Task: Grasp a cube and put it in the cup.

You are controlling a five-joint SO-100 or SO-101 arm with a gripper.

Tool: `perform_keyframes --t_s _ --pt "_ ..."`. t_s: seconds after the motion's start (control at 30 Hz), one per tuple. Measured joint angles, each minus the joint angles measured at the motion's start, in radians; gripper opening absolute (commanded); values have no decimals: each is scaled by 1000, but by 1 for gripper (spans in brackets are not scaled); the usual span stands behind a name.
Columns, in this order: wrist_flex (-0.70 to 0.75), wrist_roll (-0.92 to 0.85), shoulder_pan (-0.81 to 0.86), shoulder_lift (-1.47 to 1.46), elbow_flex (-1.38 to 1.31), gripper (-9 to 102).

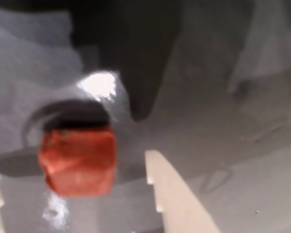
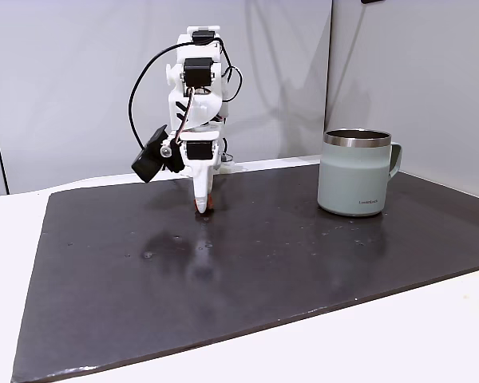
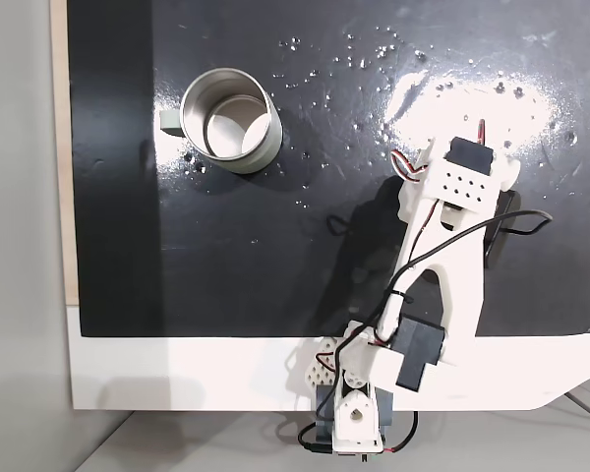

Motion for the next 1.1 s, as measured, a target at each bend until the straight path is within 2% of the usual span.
perform_keyframes --t_s 0.37,0.77,1.1 --pt "-41 -8 11 -25 25 31" --pt "-63 -11 -5 -25 21 10" --pt "-63 -12 -6 -25 23 6"
